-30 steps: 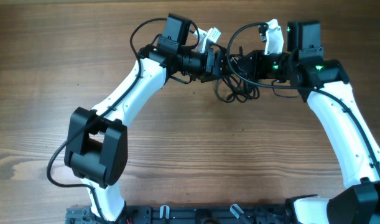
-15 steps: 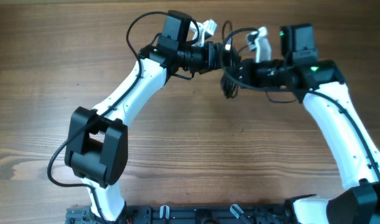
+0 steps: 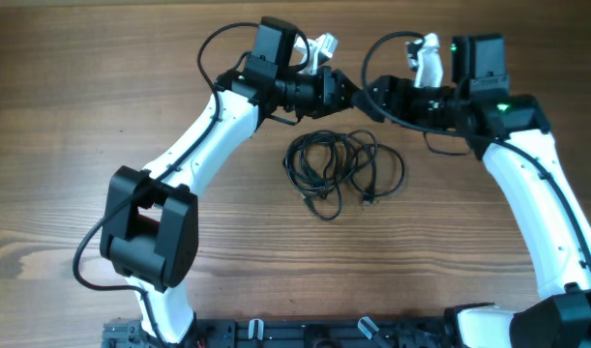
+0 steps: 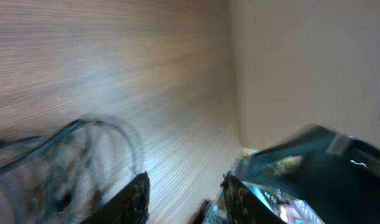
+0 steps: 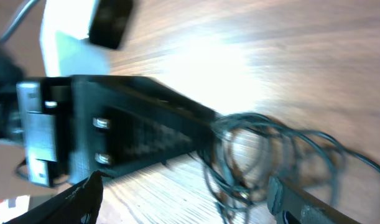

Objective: Untangle cables

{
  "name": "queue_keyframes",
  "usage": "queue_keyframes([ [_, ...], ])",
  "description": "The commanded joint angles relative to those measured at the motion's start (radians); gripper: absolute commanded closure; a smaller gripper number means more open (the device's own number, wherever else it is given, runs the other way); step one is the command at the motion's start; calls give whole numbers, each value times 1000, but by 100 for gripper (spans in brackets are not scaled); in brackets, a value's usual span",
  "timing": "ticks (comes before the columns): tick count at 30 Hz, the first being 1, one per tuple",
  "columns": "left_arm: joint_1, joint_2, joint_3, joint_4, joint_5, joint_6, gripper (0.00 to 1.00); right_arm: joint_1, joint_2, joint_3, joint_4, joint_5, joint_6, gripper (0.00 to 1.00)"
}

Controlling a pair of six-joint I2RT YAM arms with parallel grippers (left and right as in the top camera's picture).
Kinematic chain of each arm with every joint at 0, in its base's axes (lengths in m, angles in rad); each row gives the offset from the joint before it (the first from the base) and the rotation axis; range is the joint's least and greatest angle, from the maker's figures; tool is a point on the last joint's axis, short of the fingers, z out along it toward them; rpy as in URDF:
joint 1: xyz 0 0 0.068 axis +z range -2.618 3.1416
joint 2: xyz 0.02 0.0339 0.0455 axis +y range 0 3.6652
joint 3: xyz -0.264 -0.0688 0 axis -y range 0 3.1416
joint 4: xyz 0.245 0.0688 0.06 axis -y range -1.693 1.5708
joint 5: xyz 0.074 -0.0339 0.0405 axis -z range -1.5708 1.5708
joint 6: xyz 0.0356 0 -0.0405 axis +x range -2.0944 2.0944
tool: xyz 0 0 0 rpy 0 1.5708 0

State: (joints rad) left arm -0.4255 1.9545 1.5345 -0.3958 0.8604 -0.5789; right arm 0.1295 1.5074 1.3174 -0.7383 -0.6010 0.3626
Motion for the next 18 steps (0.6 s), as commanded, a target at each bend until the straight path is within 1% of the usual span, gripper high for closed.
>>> queue_keyframes([
  [1,100,8,3,-227,-414,58,59,-27,-21,11,-45,148,6,9],
  [2,117,8,3,-286,-475,58,57,-27,-19,11,-48,182,4,7],
  [5,122,12,2,-409,-560,47,53,-26,-6,11,-50,213,2,7],
  [7,120,23,1,-476,-582,33,53,-26,13,11,-54,213,-3,7],
  [9,119,37,-14,-517,-581,-5,55,-26,40,11,-62,212,-19,7],
  [10,116,38,-28,-518,-580,-14,55,-26,51,11,-68,212,-21,7],
  [11,109,38,-51,-514,-571,-26,57,-26,60,11,-72,212,-21,7],
  [12,99,38,-67,-514,-565,-40,61,-26,71,11,-75,212,-21,7],
  [14,72,38,-90,-503,-563,-40,62,-26,80,11,-83,212,-21,7],
  [16,39,38,-119,-447,-563,-50,63,-26,82,11,-86,212,-20,8],
  [18,13,39,-151,-391,-563,-102,65,-26,82,11,-87,212,-20,7],
])
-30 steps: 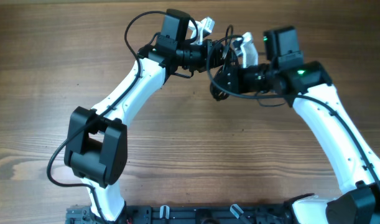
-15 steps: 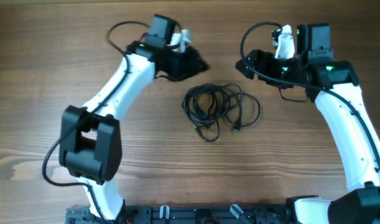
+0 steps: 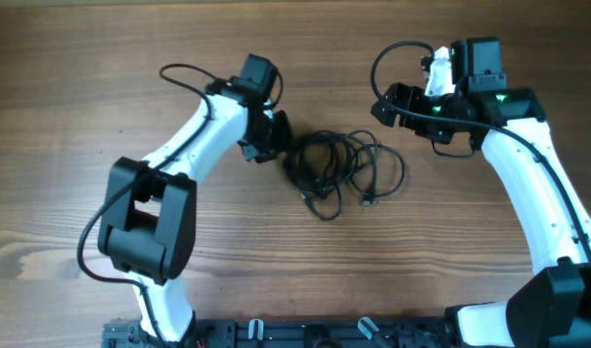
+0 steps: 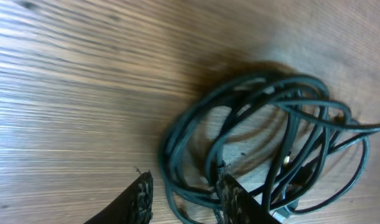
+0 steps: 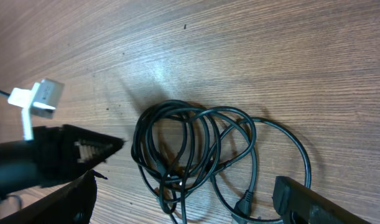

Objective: Untangle cables

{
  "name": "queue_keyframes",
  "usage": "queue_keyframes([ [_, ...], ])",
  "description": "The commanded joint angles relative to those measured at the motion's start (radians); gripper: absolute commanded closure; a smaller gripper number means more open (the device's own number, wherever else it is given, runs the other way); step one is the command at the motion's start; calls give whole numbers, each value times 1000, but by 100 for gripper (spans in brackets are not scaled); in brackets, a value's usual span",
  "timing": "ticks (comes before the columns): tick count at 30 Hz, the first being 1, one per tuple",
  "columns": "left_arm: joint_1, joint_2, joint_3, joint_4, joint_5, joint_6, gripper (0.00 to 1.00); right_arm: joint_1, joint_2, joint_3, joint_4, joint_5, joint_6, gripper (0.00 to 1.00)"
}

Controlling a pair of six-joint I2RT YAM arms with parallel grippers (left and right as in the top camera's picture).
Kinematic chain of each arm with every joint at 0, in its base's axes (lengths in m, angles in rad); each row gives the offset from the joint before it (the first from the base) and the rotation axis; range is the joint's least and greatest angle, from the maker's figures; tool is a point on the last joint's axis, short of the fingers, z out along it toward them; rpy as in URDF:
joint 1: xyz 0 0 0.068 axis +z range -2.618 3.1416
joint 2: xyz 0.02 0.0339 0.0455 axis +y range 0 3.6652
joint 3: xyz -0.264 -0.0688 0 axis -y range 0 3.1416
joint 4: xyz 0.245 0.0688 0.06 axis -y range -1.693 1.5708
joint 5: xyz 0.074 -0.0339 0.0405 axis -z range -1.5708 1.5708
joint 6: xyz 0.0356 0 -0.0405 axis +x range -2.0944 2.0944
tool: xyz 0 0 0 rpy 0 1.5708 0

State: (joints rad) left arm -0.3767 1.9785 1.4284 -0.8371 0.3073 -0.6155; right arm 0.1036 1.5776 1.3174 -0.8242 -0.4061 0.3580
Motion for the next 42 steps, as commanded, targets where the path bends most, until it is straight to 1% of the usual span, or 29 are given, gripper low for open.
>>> queue_keyframes([
  [1,-50,14,-60,78,-10,-81,66,0,12,11,-6,18,-16,7],
  [3,-79,14,-89,105,-28,-104,70,0,12,11,-9,18,-18,7],
  [8,-107,14,-95,89,-55,-104,75,0,12,11,-18,18,-18,8],
  [10,-110,15,-115,91,-68,-113,76,0,12,11,-23,18,-18,8],
  [12,-110,15,-154,108,-96,-154,76,0,12,11,-23,18,-18,7],
  [14,-111,15,-185,140,-96,-156,76,0,12,11,-23,18,-18,8],
  [17,-111,15,-209,151,-96,-156,83,0,12,11,-25,18,-18,7],
  [20,-122,15,-216,131,-96,-156,86,0,12,11,-26,18,-18,7],
  [21,-127,15,-216,143,-96,-156,82,0,12,11,-26,18,-18,7],
  [22,-130,15,-216,168,-97,-155,71,0,12,11,-24,18,-18,7],
  [23,-131,15,-216,208,-103,-148,62,0,12,11,-22,18,-18,7],
  [24,-132,15,-216,238,-116,-148,58,0,12,11,-22,18,-18,7],
  [25,-132,15,-216,251,-123,-148,58,0,12,11,-23,18,-18,8],
  [26,-132,15,-216,262,-126,-148,59,0,12,11,-27,18,-21,7],
  [28,-132,16,-217,262,-127,-148,68,0,12,11,-30,18,-26,8],
  [32,-132,21,-218,269,-134,-148,96,0,12,11,-30,18,-26,8],
  [33,-132,21,-218,301,-134,-137,96,0,12,11,-31,18,-26,8],
  [35,-125,7,-203,396,-76,-37,96,2,12,11,-30,-17,-57,7],
  [36,-113,-20,-168,423,-4,5,96,6,12,11,-30,-67,-90,7],
  [37,-92,-63,-115,439,86,26,96,11,12,11,-25,-161,-151,7],
  [38,-73,-100,-68,454,171,29,96,11,12,11,-23,-220,-179,8],
  [39,-60,-123,-38,465,234,29,96,11,12,11,-21,-248,-183,8],
  [40,-42,-160,2,487,334,24,96,11,12,11,-19,-259,-183,9],
  [41,-27,-193,29,494,390,-6,96,11,12,11,-16,-273,-183,10],
  [42,-11,-230,39,490,400,-74,96,11,12,11,-7,-293,-183,12],
])
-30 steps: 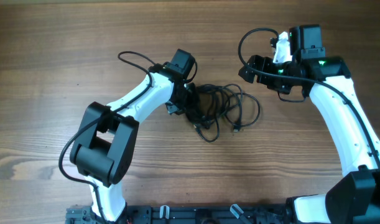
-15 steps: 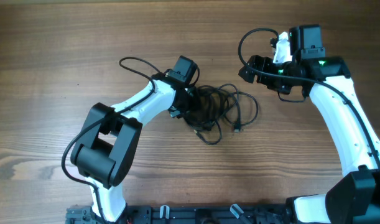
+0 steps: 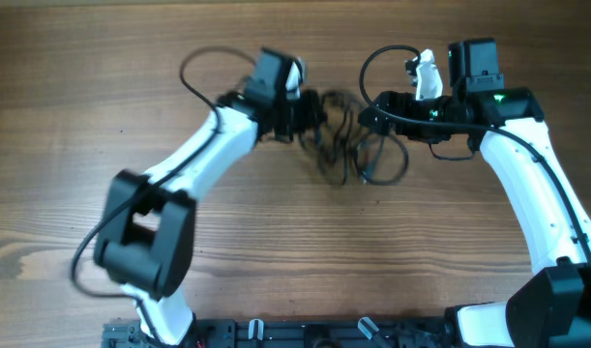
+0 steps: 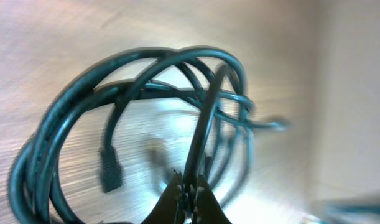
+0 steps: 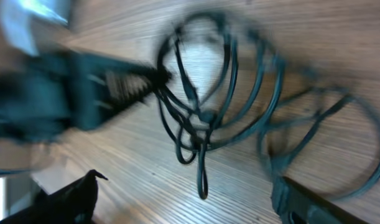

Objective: Untangle cables

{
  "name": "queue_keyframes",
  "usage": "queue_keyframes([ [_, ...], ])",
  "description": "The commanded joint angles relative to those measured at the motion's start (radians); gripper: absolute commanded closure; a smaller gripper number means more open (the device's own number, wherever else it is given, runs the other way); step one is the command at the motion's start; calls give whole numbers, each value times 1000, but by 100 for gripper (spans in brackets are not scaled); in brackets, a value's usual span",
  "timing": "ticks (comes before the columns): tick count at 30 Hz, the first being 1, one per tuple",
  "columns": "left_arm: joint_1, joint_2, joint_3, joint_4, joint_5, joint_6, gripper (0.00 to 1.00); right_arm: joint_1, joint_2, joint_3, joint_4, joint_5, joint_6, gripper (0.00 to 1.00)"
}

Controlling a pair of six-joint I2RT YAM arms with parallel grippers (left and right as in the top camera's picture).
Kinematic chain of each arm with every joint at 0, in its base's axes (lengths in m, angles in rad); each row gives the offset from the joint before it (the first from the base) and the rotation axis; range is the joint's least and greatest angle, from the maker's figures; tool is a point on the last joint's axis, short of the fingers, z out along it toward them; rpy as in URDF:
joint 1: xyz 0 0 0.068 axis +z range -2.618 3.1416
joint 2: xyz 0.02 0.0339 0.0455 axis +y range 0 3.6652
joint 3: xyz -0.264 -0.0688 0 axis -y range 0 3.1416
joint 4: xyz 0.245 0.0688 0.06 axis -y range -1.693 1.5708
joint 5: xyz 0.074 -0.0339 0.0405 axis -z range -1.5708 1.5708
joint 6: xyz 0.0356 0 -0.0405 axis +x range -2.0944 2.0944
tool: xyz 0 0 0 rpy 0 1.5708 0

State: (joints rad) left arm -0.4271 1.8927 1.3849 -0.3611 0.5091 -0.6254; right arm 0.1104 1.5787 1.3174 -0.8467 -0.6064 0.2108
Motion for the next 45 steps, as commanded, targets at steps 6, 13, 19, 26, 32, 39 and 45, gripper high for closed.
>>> queue_keyframes([
  [6,52,-180,82,-105,205,-99,96,4,11,11,93,-163,-27,25],
  [13,53,-180,82,-78,220,-183,96,4,65,10,87,-90,3,38],
  [19,104,-181,82,517,652,-540,96,4,78,10,176,-80,18,37],
  [26,104,-181,82,561,716,-688,96,4,80,10,328,105,239,41],
  [32,103,-181,82,592,733,-804,96,4,125,10,327,136,260,50],
  [39,110,-181,82,1057,731,-1162,96,3,181,10,297,143,254,76],
  [45,136,-180,82,1077,716,-1099,96,-5,140,10,247,-164,-2,63],
])
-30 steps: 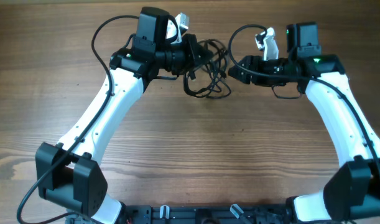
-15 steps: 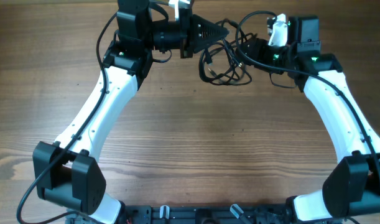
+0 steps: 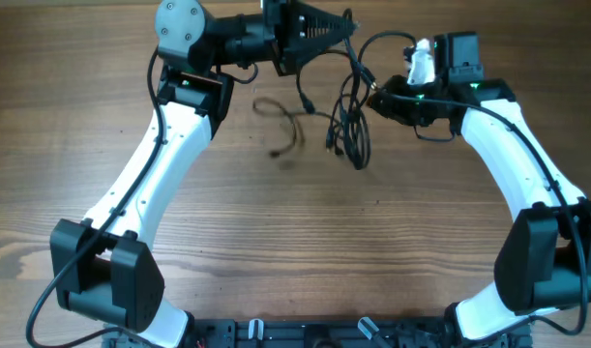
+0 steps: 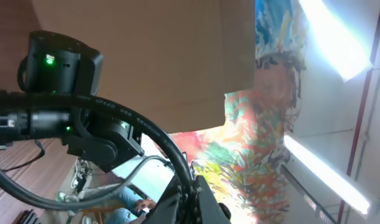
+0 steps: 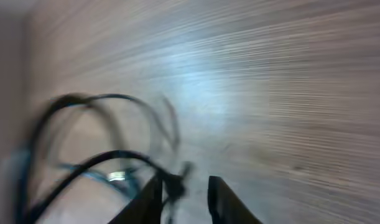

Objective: Untangle cables

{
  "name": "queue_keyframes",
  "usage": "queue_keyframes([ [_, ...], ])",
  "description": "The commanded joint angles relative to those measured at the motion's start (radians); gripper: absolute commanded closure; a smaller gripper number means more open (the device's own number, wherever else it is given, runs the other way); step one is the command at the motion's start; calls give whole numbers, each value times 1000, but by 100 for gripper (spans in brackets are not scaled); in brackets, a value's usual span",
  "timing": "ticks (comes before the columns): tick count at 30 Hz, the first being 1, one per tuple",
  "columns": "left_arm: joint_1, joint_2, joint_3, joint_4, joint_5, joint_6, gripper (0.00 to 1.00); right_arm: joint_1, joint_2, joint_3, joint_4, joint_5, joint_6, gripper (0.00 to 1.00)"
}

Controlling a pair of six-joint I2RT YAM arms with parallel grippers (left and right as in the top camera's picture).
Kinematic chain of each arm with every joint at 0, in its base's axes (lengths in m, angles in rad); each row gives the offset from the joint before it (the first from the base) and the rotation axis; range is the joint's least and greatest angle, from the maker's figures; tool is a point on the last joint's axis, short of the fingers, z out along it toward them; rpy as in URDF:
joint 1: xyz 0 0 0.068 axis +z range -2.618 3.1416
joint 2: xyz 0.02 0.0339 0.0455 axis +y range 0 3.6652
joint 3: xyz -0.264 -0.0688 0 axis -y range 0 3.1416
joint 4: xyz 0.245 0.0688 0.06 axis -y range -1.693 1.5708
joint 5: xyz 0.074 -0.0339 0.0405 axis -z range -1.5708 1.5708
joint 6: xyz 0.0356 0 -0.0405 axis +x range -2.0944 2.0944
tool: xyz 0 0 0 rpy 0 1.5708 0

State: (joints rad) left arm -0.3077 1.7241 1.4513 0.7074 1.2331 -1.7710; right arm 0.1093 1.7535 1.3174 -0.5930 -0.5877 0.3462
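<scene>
A tangle of black cables (image 3: 349, 121) hangs in the air above the back of the table. My left gripper (image 3: 348, 21) is raised high and shut on one strand at the top of the tangle. The left wrist view faces up into the room, with the gripper (image 4: 188, 194) clamped on a thick black cable (image 4: 134, 127). My right gripper (image 3: 371, 97) sits against the hanging strands from the right. In the blurred right wrist view this gripper (image 5: 185, 196) has its fingers a little apart. A cable end (image 5: 175, 184) lies against the left finger, and loops (image 5: 84, 165) trail off to the left.
The wooden table (image 3: 179, 242) carries the cables' shadow (image 3: 280, 121) left of the hanging tangle. The right arm (image 4: 53, 93) shows across the left wrist view. A dark rail (image 3: 314, 333) runs along the table's front edge.
My left gripper, still shut on a strand, has gone from low by the table to high above it, and the tangle now hangs from it. The right gripper's fingers stand closer together at the strands.
Both grippers were open behind the coil lying on the table. Then the left gripper stood open at the coil's left edge. Later it was shut on a strand with the bundle shifted to the back. Now the tangle hangs, the right gripper beside it.
</scene>
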Motion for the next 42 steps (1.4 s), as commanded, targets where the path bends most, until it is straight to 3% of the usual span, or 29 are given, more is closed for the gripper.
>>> queue_keyframes([
  [1,25,-11,16,-23,-17,70,96,-6,-68,10,-13,-212,-165,54],
  [4,38,-11,16,-188,-81,127,96,-6,-191,10,-45,-206,-240,37],
  [7,37,-11,16,-306,-154,125,96,-6,-235,10,-95,-143,-318,35],
  [13,37,-11,16,-312,-151,-150,96,21,-143,10,-123,-31,-452,34],
  [17,37,-11,16,-312,-105,-234,96,21,-96,10,-6,57,-452,31],
  [21,37,-11,16,-312,-89,-257,96,21,-47,10,30,89,-612,24],
  [25,38,-11,16,-313,-99,-257,96,21,-25,10,-54,-89,-686,26],
  [33,38,-11,16,-312,-98,-257,96,39,67,10,-53,-58,-682,48],
  [36,38,-11,16,-312,-72,-255,96,39,126,10,24,29,-629,50],
  [37,37,-11,16,-312,-63,-248,96,39,135,10,58,31,-597,59],
  [39,37,-11,16,-313,-43,-145,96,39,127,10,82,27,-518,96],
  [42,37,-11,15,-425,-40,245,96,14,48,25,85,-27,-366,96],
])
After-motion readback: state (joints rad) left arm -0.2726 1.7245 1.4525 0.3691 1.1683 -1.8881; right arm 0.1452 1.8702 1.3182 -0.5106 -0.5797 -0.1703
